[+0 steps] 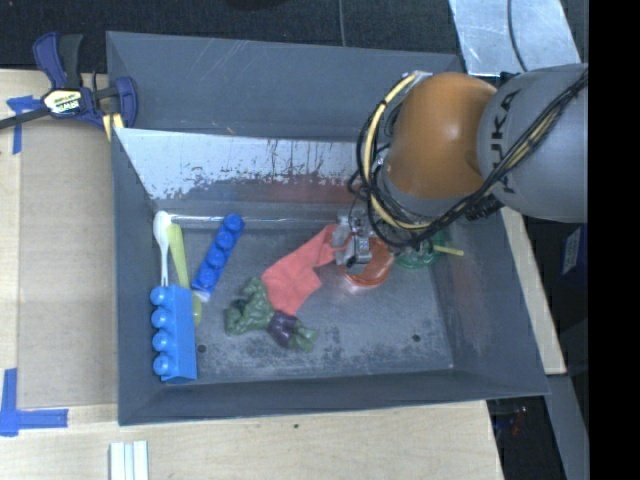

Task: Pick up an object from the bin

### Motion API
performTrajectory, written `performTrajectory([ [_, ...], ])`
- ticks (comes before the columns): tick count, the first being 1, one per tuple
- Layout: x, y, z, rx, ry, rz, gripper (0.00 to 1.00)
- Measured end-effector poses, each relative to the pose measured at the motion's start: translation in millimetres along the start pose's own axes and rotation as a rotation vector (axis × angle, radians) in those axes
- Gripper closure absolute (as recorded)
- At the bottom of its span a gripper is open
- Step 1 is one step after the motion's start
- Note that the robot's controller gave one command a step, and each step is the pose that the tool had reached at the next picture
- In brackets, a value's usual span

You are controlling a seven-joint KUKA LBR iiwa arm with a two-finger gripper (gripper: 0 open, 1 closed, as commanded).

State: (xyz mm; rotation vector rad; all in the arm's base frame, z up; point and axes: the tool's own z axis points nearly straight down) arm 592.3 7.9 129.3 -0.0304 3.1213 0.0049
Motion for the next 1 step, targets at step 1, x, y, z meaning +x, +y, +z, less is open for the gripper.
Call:
performTrajectory([
  [1,48.0,3.4,-74.2,-0.001,0.0,-0.048,1.0],
])
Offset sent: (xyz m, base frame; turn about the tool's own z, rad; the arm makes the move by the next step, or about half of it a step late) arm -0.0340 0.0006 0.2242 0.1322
